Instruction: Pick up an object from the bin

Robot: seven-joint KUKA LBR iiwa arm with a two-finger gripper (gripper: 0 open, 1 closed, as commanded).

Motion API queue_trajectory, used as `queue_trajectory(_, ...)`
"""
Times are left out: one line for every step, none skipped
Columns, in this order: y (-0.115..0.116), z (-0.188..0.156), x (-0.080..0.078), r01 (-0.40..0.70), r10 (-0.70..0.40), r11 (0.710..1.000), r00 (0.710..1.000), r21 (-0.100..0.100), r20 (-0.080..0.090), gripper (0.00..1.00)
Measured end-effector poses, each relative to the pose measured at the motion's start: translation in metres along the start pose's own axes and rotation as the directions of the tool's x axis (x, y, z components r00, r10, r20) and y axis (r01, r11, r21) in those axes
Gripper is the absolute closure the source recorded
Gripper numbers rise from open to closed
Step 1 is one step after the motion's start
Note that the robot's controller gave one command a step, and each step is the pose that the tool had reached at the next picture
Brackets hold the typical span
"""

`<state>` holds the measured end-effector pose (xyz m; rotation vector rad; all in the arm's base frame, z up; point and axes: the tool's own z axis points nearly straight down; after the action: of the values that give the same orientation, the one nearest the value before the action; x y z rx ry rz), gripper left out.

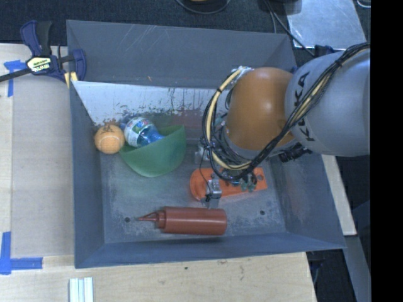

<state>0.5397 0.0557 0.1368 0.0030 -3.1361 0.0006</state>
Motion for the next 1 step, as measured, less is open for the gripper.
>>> queue_trajectory(-0.0001, -0.0046, -0.002, -0.003, 0.003, 1.0, 1.0, -0.001, 0.008, 1.0)
